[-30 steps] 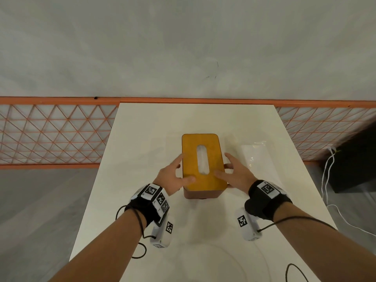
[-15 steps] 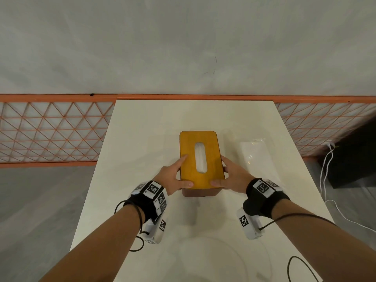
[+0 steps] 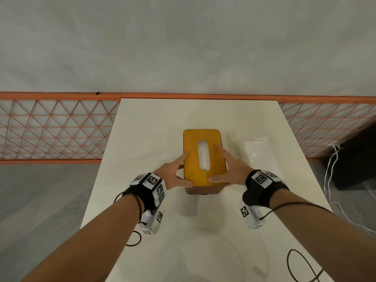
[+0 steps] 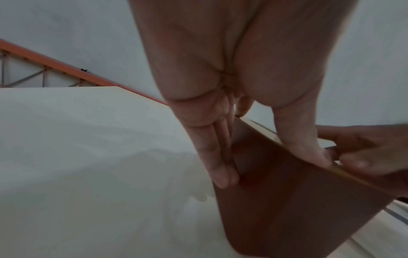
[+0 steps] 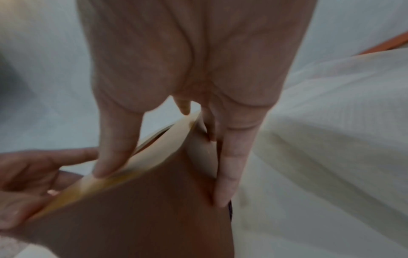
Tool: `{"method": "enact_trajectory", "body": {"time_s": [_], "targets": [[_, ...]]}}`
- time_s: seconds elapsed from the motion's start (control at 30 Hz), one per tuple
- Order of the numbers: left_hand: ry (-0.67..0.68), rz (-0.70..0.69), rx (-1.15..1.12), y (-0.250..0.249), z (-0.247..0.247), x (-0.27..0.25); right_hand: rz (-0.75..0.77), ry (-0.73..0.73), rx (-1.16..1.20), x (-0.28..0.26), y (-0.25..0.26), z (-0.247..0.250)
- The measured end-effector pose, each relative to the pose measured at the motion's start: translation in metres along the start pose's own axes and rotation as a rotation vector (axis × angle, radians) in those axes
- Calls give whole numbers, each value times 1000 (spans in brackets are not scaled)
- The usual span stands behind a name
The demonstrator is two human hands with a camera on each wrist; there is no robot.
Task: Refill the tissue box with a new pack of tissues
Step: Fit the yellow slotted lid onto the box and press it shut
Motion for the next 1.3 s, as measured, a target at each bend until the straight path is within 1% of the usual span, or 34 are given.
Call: {"method": "enact_trajectory", "body": {"time_s": [0.2,0.3,0.37,0.43,0.5,0.57,0.6,0.67,0.77,0.87,1.13,1.23,1.3], "targets": [[-13,27,4,-4,3,2,-27,-30,-219,9,2,1],[-1,50,165,-10,10,6,-44,-22,-308,10,10,3],[-37,66,215,-16,20,10,-73,23,-329,11,17,8],[-152,95,191,-20,33,17,-84,7,-251,15,24,16],[-253,117,171,-22,45,26,-49,-116,-63,26,32,26],[-276,116,147,-23,51,37,-39,-239,134,42,39,34],[-278,113,123,-24,52,42,-46,-277,204,49,41,36],[-281,107,126,-26,53,50,-61,-304,293,64,44,38],[-240,124,228,-28,53,58,-92,-289,301,81,45,38],[-228,137,315,-30,56,61,-89,-341,244,92,43,43],[-182,166,442,-35,65,66,-119,-390,328,109,40,54],[-159,154,415,-35,66,66,-111,-406,312,105,43,52],[-158,138,262,-31,61,63,-107,-400,328,98,43,48]]}}
Point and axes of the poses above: each hand's wrist, its own x-axis towards the middle knuckle, its own z-axis out of the back of the hand, y = z × x, the point moved 1 cm from there along x, towards the middle knuckle, and after that the axes turned 14 degrees about x, right-handed, at the moved point
